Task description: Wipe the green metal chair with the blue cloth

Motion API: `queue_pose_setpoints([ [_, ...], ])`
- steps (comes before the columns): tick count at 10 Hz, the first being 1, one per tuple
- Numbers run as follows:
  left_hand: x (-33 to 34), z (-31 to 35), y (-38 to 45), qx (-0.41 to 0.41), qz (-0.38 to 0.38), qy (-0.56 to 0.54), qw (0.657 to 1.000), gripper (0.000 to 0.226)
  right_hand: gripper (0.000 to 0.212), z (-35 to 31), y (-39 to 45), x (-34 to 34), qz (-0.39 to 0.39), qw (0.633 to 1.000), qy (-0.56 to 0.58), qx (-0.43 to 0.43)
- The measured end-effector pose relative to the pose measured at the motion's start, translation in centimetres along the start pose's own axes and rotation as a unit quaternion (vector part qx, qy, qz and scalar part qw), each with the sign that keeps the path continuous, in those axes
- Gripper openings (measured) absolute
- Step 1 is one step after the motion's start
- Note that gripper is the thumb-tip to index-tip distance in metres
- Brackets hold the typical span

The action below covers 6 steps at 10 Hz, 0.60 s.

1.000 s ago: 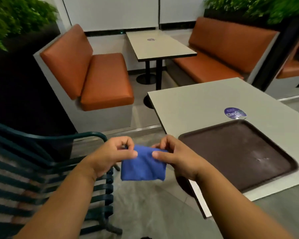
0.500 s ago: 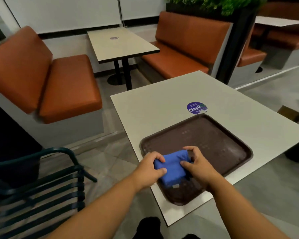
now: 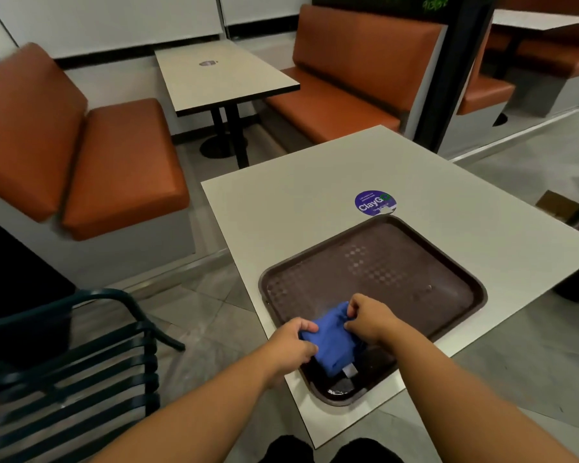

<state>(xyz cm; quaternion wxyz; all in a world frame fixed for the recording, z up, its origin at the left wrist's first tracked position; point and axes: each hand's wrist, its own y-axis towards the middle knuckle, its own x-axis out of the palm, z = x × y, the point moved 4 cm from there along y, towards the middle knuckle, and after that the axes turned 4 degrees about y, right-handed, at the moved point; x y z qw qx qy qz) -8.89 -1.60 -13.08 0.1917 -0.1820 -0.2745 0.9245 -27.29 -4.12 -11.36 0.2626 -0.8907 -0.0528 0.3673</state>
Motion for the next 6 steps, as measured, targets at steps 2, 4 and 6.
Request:
queue_pose_setpoints([
  [2,-0.4,0.4,0.7,0.01,0.016,0.099,0.995,0.046,0.02,0.2,-0.7,0.5,-0.049,0.997,0.053,0.037],
  [4,0.2,0.1,0.6,0.003,-0.012,0.121,0.993,0.055,0.022,0.2,-1.3,-0.2,-0.084,0.996,-0.003,0.044],
  [6,-1.1,2.1,-1.3,0.058,0.016,0.212,0.975,0.03,0.05,-4.3,-1.2,-0.6,-0.056,0.962,-0.261,-0.06],
])
